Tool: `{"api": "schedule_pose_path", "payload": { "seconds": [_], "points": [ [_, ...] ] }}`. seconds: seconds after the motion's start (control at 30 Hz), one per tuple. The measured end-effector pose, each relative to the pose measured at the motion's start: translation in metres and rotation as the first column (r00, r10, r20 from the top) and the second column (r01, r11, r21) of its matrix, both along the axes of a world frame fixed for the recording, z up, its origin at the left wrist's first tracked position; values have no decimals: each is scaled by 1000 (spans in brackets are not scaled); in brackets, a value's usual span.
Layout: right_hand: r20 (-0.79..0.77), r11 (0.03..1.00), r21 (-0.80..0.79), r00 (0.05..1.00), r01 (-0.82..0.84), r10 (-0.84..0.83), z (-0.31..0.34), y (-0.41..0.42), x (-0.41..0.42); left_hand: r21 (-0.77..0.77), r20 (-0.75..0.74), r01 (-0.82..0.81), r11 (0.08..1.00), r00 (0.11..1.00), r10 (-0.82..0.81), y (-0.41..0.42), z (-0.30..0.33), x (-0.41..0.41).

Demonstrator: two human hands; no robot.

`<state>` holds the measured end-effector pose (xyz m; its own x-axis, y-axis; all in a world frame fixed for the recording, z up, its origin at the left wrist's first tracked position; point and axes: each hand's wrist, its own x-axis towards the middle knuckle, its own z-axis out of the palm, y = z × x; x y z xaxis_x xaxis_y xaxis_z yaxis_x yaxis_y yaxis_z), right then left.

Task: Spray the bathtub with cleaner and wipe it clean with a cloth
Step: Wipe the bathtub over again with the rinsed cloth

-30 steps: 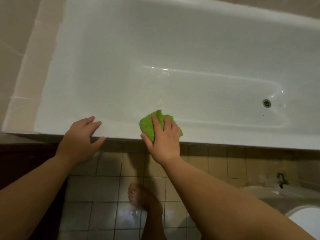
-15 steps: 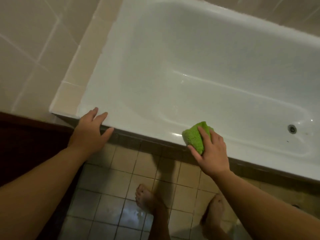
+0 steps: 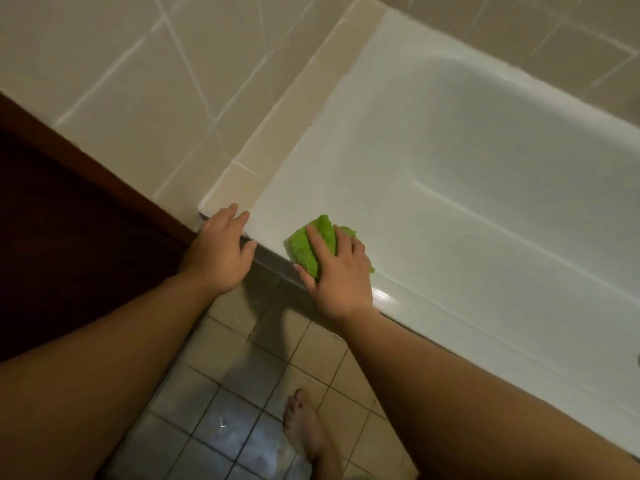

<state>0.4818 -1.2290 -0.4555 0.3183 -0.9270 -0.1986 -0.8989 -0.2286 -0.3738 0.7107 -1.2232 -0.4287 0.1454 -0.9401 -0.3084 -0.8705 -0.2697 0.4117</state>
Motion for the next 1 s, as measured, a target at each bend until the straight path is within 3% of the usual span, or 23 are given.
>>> {"api": "schedule_pose_path", "payload": {
  "seconds": [0.33, 0.5, 0.6, 0.8, 0.93, 1.0],
  "points": [
    [-12, 996, -66, 999, -54, 53, -18, 27, -56, -20, -82, -75, 997, 994, 73, -6, -5, 16],
    [26, 971, -146, 980, -191, 196, -19, -3, 2, -150, -233, -228, 962, 954, 189, -5, -1, 17],
    [18, 949, -135, 957, -283, 288, -26, -46, 48, -158, -252, -301, 940, 933, 257, -13, 0, 19],
    [121, 974, -134, 972, -185, 201, -22, -128, 64, -142, -171, -266, 953, 955, 241, -26, -7, 21],
    [198, 979, -170, 970, -109, 142, -16, -110, 65, -147, -183, -289, 946, 948, 261, -39, -12, 23],
    [194, 961, -212, 956, -179, 221, -22, -89, 58, -163, -197, -311, 937, 940, 278, -45, -13, 22]
  ]
}}
